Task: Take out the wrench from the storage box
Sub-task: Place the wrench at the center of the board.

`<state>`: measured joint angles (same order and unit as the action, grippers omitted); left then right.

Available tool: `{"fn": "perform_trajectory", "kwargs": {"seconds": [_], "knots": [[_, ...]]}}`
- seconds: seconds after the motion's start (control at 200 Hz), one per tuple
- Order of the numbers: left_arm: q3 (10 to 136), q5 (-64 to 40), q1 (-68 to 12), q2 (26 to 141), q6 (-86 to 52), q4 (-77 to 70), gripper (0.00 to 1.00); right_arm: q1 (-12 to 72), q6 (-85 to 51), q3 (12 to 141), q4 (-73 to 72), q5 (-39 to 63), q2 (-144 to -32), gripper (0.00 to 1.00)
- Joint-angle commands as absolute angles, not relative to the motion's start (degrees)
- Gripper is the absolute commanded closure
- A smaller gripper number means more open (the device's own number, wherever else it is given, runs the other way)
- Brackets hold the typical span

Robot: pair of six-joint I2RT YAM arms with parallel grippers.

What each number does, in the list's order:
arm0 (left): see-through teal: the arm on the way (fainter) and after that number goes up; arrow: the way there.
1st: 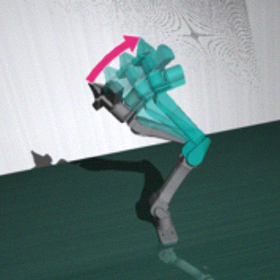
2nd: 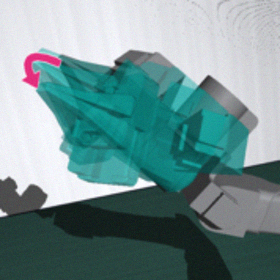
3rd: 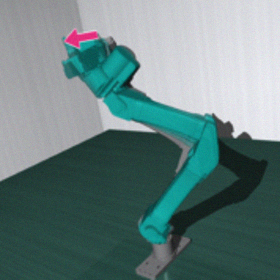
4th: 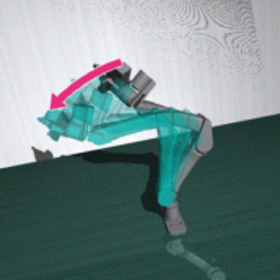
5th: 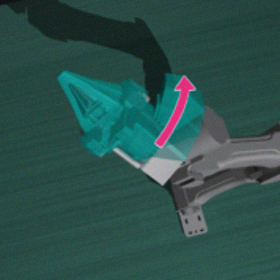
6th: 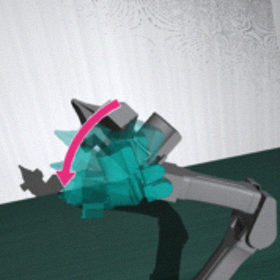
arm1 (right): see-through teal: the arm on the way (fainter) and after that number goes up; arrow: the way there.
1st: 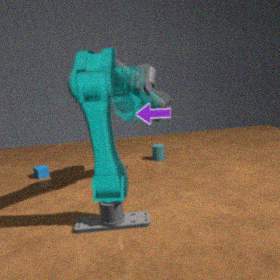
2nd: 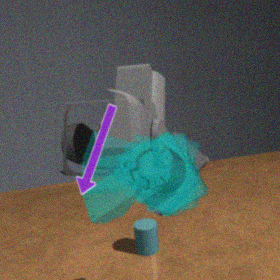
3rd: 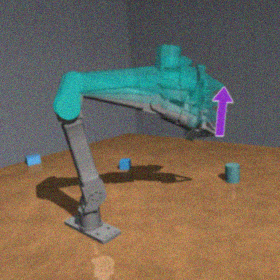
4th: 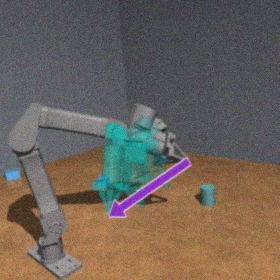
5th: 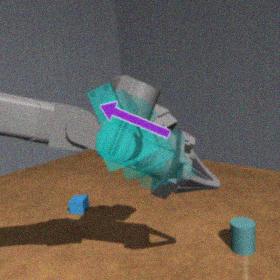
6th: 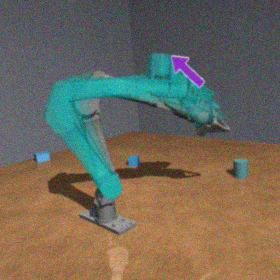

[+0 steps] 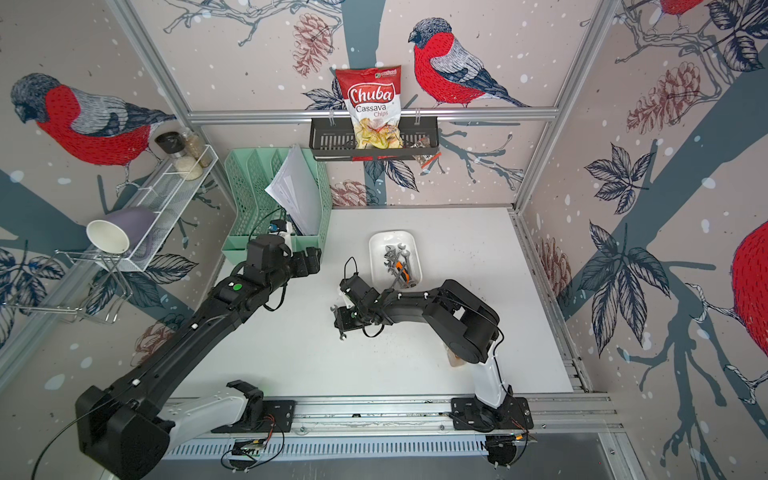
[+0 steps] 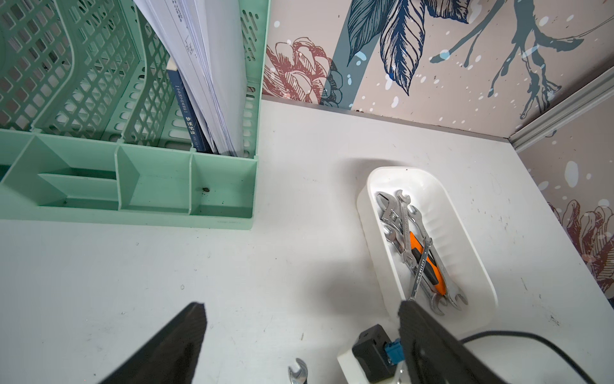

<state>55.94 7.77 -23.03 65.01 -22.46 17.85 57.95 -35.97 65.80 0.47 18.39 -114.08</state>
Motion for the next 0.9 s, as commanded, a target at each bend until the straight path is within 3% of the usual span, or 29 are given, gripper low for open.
{"fn": "perform_trajectory", "kwargs": {"seconds": [0.0,0.895], "knots": [[55.88,9.09,-22.88,65.10,-22.02,16.84,0.06,58.36,-35.07,65.74,6.59,18.58,-114.96,0.72],[55.77,9.77,-22.85,65.18,-21.97,16.89,0.06,59.57,-34.72,67.27,6.72,19.25,-115.87,0.74]]}}
